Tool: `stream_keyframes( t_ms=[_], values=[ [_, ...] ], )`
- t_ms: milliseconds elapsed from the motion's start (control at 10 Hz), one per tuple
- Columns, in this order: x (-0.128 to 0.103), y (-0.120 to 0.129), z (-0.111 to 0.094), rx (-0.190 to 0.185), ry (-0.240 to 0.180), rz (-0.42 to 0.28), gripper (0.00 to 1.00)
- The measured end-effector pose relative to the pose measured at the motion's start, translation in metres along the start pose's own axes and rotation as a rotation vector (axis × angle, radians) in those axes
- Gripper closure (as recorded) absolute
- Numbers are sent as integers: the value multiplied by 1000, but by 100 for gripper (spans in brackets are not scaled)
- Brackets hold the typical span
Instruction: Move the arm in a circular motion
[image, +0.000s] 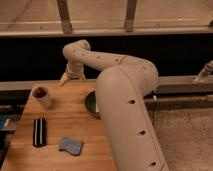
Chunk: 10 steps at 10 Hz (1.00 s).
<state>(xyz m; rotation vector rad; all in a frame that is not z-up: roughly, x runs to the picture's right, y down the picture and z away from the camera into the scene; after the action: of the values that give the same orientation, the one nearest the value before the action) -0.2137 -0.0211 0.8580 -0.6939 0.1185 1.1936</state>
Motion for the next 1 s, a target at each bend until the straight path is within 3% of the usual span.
stream_keyframes(
  t_ms=[100,300,500,800,1000],
  values=[
    [12,22,5,-12,22,-21,20],
    [38,40,7,-11,46,-21,20],
    [61,37,2,7,55,16,20],
    [108,-14,-18,64,57,143,20],
    [134,-61,-36,117,51,250,20]
  ],
)
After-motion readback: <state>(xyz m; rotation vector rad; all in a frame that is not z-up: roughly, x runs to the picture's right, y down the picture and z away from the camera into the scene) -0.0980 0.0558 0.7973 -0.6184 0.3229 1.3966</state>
